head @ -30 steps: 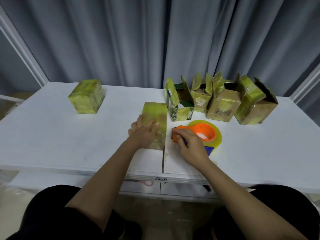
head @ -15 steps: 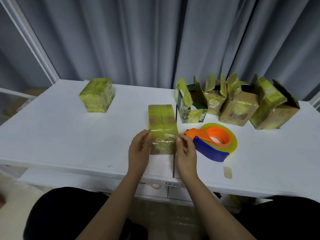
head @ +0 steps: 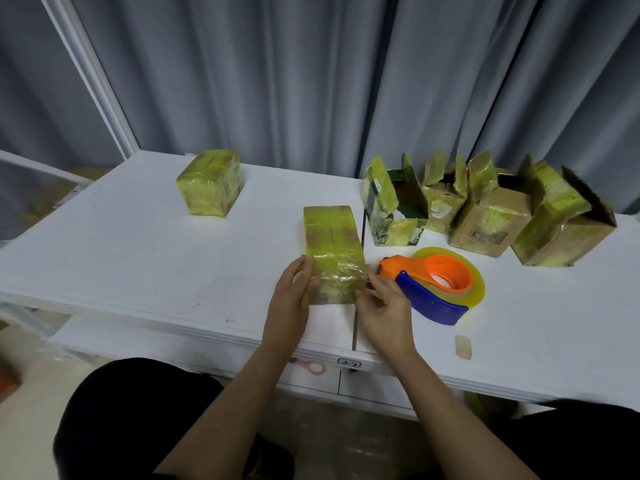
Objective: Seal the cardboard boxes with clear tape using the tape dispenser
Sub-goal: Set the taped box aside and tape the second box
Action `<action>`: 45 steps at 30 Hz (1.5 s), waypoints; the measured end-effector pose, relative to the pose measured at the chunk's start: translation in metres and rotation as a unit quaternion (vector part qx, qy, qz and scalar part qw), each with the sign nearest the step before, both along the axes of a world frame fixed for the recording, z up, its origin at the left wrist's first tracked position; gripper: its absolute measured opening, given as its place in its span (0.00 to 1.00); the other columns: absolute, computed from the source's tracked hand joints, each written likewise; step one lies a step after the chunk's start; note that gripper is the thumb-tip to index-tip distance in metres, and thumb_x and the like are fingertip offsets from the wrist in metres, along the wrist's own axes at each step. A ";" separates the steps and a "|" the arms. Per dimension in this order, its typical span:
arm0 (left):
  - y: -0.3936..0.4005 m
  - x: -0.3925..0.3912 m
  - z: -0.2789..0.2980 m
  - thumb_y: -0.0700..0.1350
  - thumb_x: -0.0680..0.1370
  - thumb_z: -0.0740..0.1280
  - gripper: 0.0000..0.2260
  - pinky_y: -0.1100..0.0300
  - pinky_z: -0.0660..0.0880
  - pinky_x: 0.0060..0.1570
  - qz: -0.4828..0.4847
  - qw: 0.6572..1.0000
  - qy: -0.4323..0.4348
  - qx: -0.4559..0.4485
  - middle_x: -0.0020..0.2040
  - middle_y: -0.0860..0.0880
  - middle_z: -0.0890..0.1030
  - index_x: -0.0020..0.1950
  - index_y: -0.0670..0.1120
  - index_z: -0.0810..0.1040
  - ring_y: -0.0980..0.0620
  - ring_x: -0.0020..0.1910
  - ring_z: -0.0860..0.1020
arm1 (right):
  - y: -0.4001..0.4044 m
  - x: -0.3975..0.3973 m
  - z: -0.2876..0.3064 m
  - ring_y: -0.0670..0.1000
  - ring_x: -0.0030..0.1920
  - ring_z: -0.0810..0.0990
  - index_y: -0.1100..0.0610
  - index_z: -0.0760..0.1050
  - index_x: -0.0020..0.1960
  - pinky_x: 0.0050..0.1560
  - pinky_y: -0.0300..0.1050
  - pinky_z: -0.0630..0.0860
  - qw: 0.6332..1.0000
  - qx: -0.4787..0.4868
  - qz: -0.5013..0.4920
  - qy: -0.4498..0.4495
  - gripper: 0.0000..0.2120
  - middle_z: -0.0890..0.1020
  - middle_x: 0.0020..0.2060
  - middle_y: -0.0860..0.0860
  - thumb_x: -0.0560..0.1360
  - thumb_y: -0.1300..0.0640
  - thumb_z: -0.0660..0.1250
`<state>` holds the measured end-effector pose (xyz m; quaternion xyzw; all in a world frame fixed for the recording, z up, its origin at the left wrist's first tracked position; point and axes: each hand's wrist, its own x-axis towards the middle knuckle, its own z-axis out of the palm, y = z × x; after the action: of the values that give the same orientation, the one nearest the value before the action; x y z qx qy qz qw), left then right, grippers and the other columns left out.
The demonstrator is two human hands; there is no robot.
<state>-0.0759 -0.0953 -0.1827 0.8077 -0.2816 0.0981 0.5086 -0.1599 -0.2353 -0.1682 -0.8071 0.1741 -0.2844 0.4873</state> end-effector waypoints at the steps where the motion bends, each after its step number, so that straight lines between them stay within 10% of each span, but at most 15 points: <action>1: 0.002 0.001 0.001 0.44 0.80 0.59 0.18 0.65 0.66 0.64 0.002 1.000 -0.010 0.009 0.67 0.47 0.70 0.71 0.44 0.70 0.56 0.64 0.68 | -0.002 0.001 0.005 0.45 0.48 0.79 0.60 0.76 0.64 0.47 0.24 0.72 1.000 0.008 0.003 0.012 0.18 0.79 0.52 0.52 0.75 0.58 0.70; 4: 0.000 0.001 0.002 0.47 0.80 0.59 0.18 0.59 0.70 0.51 0.047 0.994 -0.076 0.056 0.56 0.40 0.73 0.68 0.46 0.73 0.46 0.52 0.73 | -0.001 0.010 0.012 0.48 0.45 0.79 0.59 0.79 0.53 0.45 0.40 0.76 0.998 -0.019 -0.043 0.037 0.18 0.81 0.45 0.51 0.74 0.44 0.68; 8: -0.009 -0.005 0.006 0.42 0.79 0.59 0.19 0.64 0.67 0.48 0.064 0.995 -0.055 0.048 0.47 0.41 0.69 0.71 0.41 0.69 0.46 0.43 0.72 | 0.011 0.017 0.003 0.53 0.48 0.74 0.61 0.73 0.50 0.46 0.51 0.73 0.995 -0.072 -0.066 0.013 0.10 0.73 0.45 0.52 0.78 0.54 0.66; 12: -0.017 -0.012 0.007 0.38 0.80 0.59 0.19 0.69 0.65 0.47 0.086 0.996 -0.012 0.023 0.48 0.46 0.66 0.72 0.42 0.67 0.50 0.45 0.70 | 0.013 0.005 -0.006 0.52 0.61 0.72 0.60 0.70 0.67 0.59 0.46 0.72 0.994 -0.100 -0.022 0.036 0.16 0.71 0.59 0.54 0.80 0.60 0.62; 16: -0.007 0.007 0.014 0.39 0.80 0.59 0.18 0.63 0.69 0.47 0.074 0.997 -0.015 0.028 0.49 0.46 0.67 0.70 0.44 0.69 0.52 0.44 0.70 | -0.009 -0.010 0.016 0.52 0.52 0.76 0.58 0.74 0.65 0.50 0.34 0.69 0.983 -0.176 0.049 0.013 0.19 0.76 0.52 0.51 0.75 0.63 0.59; 21: 0.005 0.033 0.019 0.35 0.79 0.62 0.21 0.78 0.65 0.51 0.048 0.999 0.019 0.006 0.48 0.45 0.75 0.72 0.41 0.67 0.62 0.47 0.72 | -0.040 0.033 0.039 0.46 0.73 0.59 0.54 0.67 0.73 0.74 0.41 0.48 0.913 -0.350 0.198 0.070 0.22 0.68 0.72 0.48 0.80 0.63 0.58; 26: -0.013 0.004 0.004 0.30 0.77 0.59 0.18 0.77 0.67 0.56 0.182 0.977 0.088 -0.064 0.59 0.43 0.77 0.66 0.37 0.73 0.56 0.54 0.77 | -0.037 0.050 0.025 0.41 0.72 0.56 0.51 0.68 0.71 0.70 0.28 0.38 0.935 -0.257 0.232 0.081 0.20 0.65 0.69 0.41 0.81 0.64 0.58; 30: -0.032 -0.033 0.003 0.25 0.72 0.57 0.33 0.84 0.54 0.59 0.078 0.990 0.098 -0.063 0.76 0.50 0.53 0.76 0.41 0.56 0.60 0.73 0.53 | -0.035 0.049 0.018 0.42 0.73 0.57 0.49 0.70 0.69 0.69 0.26 0.40 0.950 -0.212 0.218 0.071 0.19 0.67 0.68 0.40 0.81 0.63 0.58; 34: -0.018 -0.028 0.004 0.43 0.74 0.72 0.38 0.79 0.57 0.62 0.006 0.993 0.087 -0.077 0.77 0.53 0.55 0.78 0.44 0.53 0.63 0.73 0.55 | -0.037 0.046 0.021 0.42 0.73 0.57 0.50 0.69 0.70 0.68 0.24 0.40 0.948 -0.206 0.230 0.079 0.19 0.66 0.68 0.40 0.81 0.64 0.58; 41: -0.020 0.010 0.017 0.76 0.56 0.64 0.53 0.64 0.69 0.46 0.082 0.996 -0.008 0.025 0.49 0.45 0.65 0.63 0.32 0.71 0.50 0.46 0.68 | -0.038 0.043 0.026 0.38 0.72 0.56 0.48 0.67 0.69 0.72 0.31 0.41 0.950 -0.186 0.236 0.083 0.19 0.66 0.67 0.39 0.81 0.63 0.58; 45: -0.009 0.026 0.023 0.53 0.58 0.81 0.36 0.66 0.73 0.47 0.057 0.995 0.078 0.028 0.47 0.56 0.61 0.61 0.42 0.71 0.57 0.42 0.69 | -0.036 0.046 0.027 0.39 0.71 0.57 0.52 0.70 0.69 0.75 0.39 0.43 0.949 -0.194 0.235 0.084 0.18 0.66 0.67 0.40 0.82 0.63 0.58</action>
<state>-0.0500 -0.1045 -0.1597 0.8417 -0.1974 0.0554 0.4995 -0.1142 -0.2714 -0.1415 -0.9251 -0.0390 -0.1218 0.3575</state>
